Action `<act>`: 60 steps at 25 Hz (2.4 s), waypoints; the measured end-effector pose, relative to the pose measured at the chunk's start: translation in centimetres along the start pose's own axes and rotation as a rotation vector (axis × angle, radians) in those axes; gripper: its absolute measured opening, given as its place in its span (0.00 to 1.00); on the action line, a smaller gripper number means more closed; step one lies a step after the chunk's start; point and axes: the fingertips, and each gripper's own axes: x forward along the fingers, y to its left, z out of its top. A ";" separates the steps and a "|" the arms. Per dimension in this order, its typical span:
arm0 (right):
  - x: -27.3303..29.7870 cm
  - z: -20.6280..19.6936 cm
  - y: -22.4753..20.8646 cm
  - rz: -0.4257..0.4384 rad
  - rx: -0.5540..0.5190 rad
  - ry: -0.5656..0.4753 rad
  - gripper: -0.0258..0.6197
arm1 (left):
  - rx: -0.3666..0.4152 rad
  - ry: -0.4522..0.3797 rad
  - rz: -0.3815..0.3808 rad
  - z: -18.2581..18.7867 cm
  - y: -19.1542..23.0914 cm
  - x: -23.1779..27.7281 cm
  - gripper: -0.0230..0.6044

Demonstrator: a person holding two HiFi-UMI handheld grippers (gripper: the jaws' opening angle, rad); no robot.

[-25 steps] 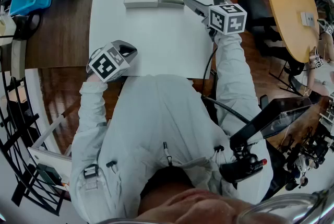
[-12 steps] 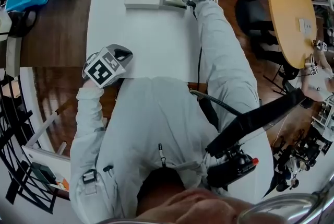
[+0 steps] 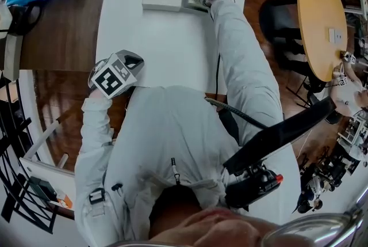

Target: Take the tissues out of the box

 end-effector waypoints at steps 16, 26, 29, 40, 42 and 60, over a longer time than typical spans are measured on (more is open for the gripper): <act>-10.3 3.5 1.0 0.077 -0.145 -0.178 0.74 | 0.049 -0.006 0.015 1.1 -0.9 -0.2 0.06; -16.1 -11.6 12.0 0.275 -0.568 -0.049 0.74 | 0.064 0.019 0.005 0.2 -1.1 0.3 0.06; -13.0 -13.5 13.0 0.272 -0.618 -0.011 0.74 | 0.086 0.015 -0.001 1.2 -1.7 0.5 0.06; -14.0 -11.3 14.7 0.340 -0.643 -0.101 0.75 | 0.096 0.009 0.013 1.1 -1.6 0.1 0.06; -16.9 -11.0 15.1 0.393 -0.656 -0.113 0.75 | 0.088 0.015 0.015 0.9 -1.4 0.0 0.06; -21.6 -16.7 17.7 0.507 -0.610 -0.127 0.04 | 0.126 0.001 -0.024 2.7 -3.2 0.5 0.06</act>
